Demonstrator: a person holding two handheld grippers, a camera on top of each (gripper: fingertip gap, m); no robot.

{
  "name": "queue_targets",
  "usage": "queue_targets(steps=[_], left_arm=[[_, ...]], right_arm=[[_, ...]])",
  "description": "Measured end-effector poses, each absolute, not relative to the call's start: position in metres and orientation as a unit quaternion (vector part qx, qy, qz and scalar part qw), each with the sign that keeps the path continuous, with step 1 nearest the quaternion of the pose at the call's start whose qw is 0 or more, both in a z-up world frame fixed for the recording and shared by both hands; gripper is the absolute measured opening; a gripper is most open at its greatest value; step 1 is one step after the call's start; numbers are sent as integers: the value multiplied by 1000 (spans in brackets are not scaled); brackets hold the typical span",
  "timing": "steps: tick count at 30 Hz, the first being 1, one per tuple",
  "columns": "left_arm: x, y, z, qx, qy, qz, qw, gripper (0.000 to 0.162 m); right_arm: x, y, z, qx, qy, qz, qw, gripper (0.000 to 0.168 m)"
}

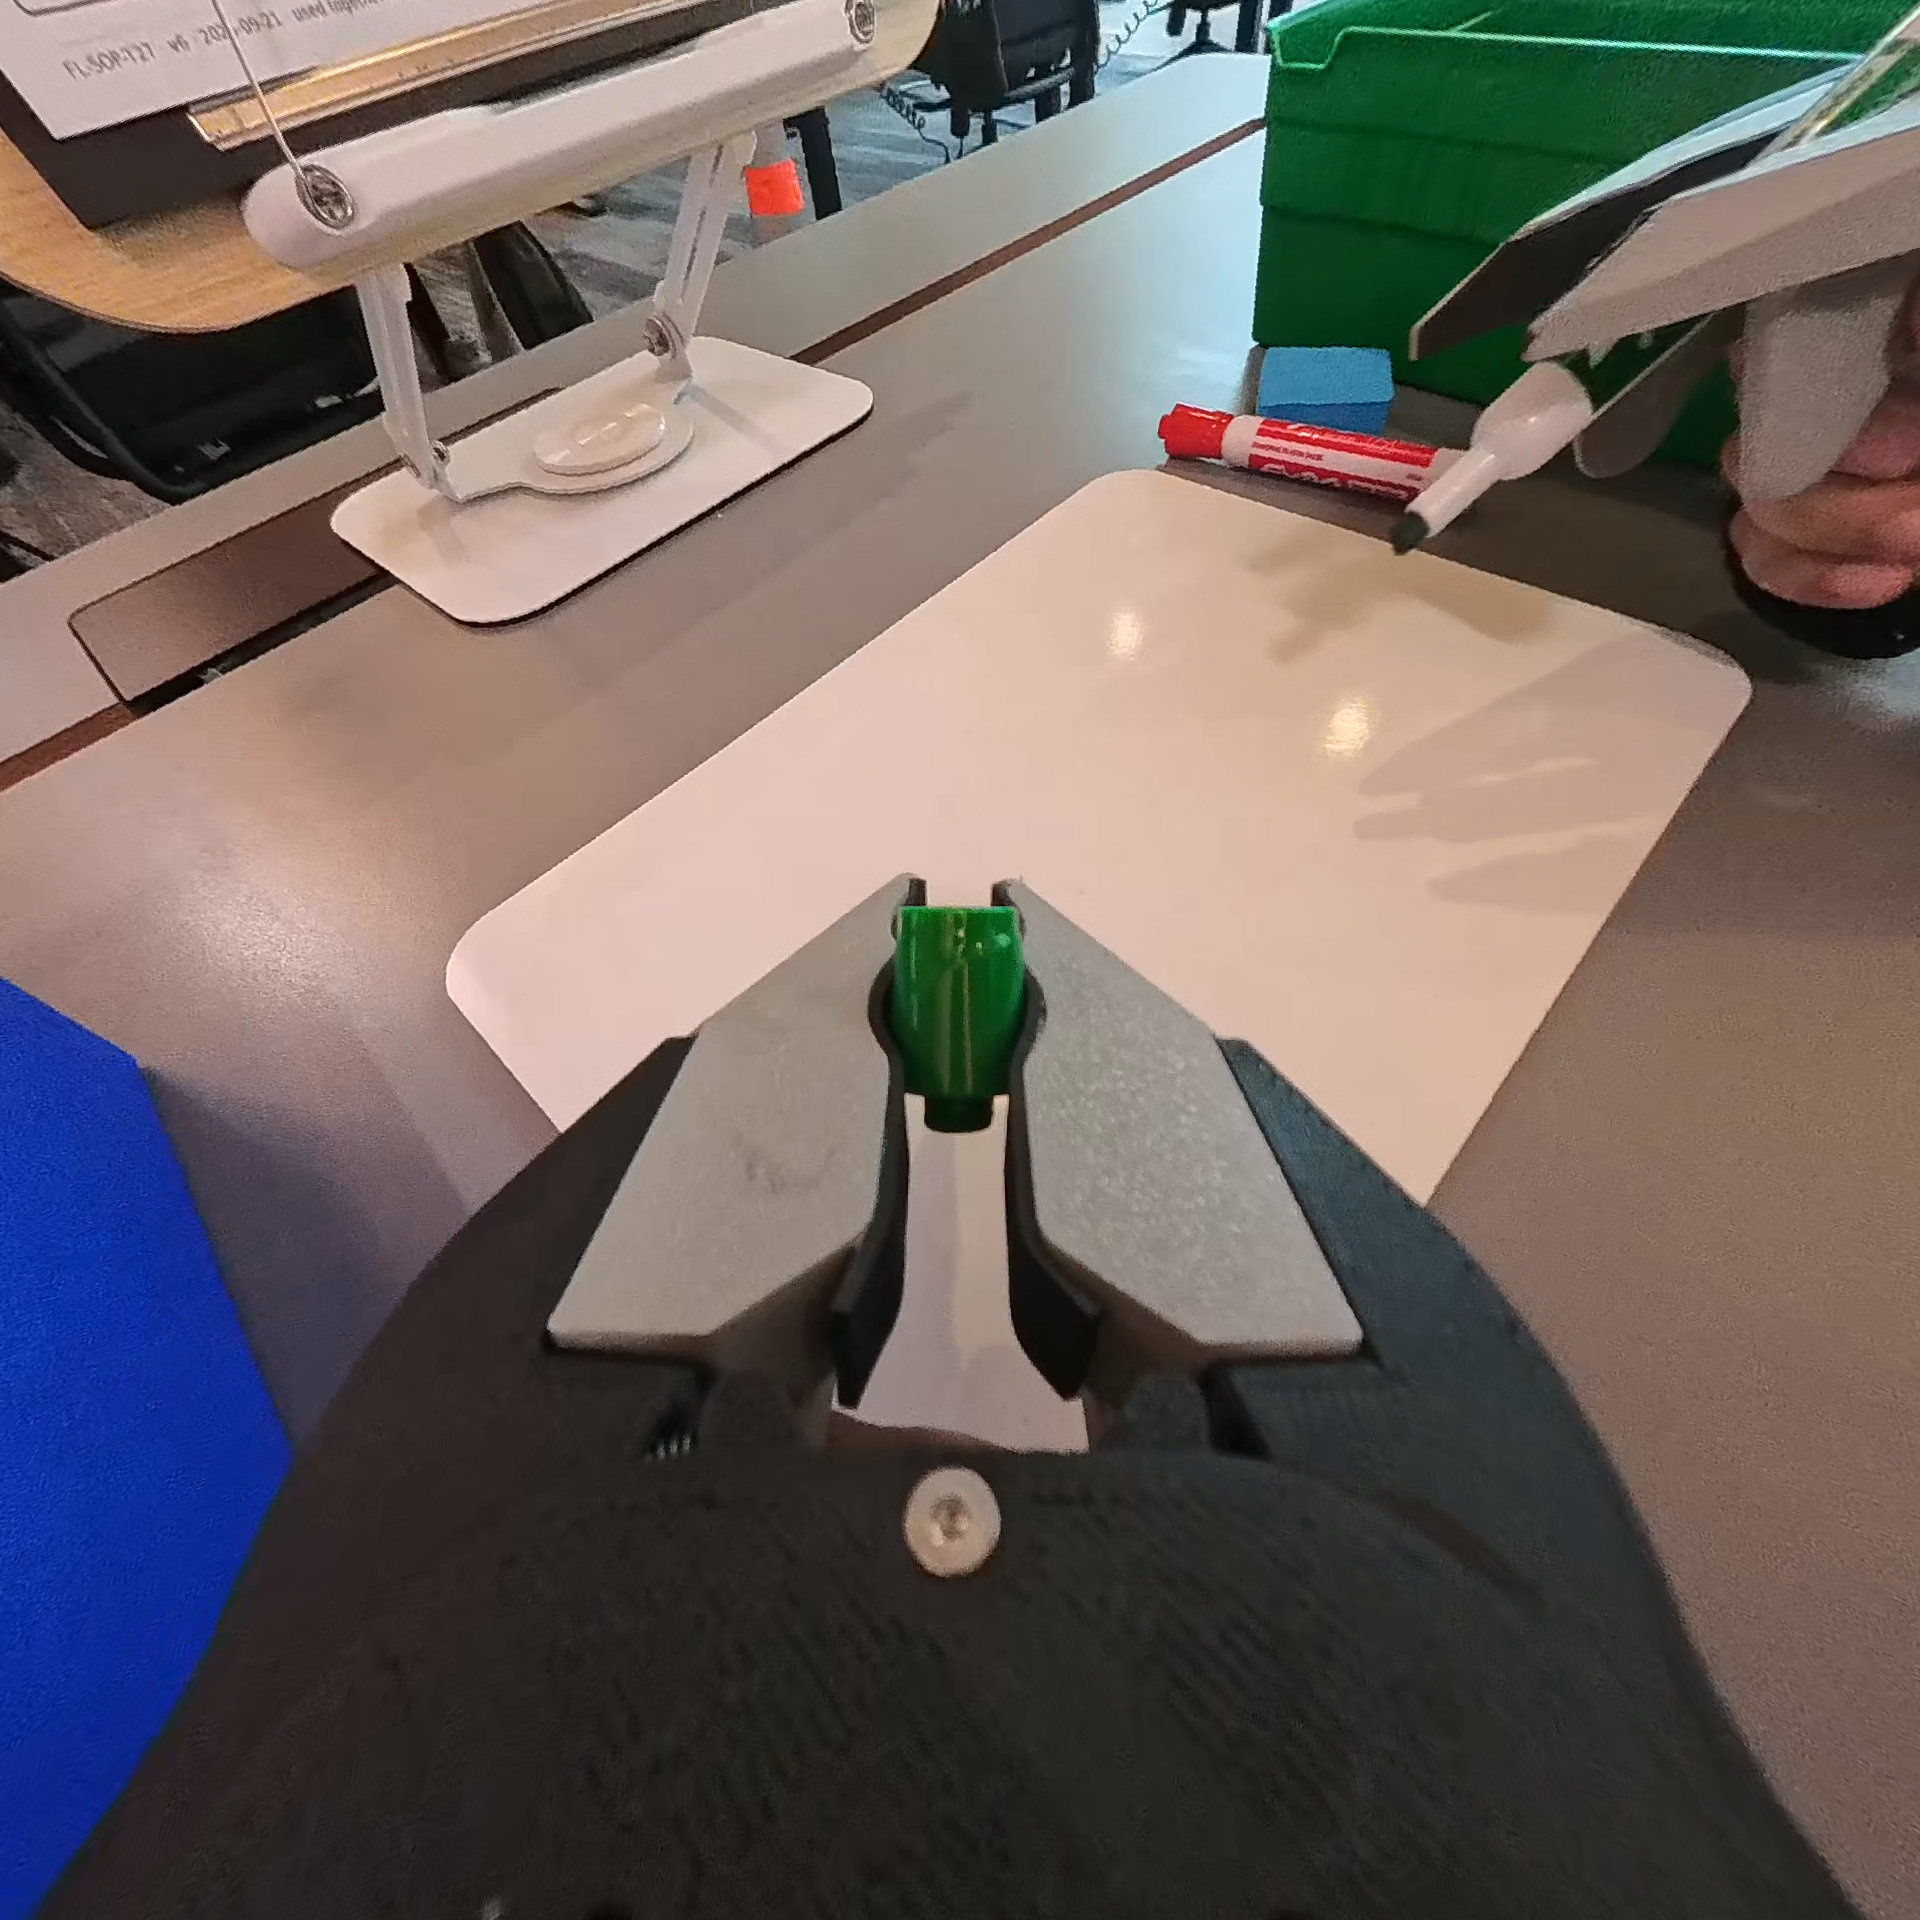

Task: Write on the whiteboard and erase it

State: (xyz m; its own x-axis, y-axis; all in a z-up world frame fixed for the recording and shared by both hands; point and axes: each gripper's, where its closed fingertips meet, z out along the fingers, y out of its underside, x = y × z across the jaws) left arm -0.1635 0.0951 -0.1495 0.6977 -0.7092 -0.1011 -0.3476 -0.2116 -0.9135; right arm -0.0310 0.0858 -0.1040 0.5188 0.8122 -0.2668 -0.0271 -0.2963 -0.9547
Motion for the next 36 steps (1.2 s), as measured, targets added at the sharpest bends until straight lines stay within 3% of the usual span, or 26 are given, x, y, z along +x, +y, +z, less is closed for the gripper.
queue_targets(steps=[9,24,28,36], left_arm=[[-171,92,-137,-753,346,-164,535,10],[-155,69,-158,-771,374,-241,455,10],[-152,50,-142,-754,378,-306,441,10],[-155,39,-135,-758,394,-296,427,10]], right_arm=[[-34,90,-109,-695,-285,399,526,26],[-35,92,-114,-698,-288,399,520,26],[-33,90,-112,-697,-284,402,522,26],[-35,90,-112,-696,-289,403,519,26]])
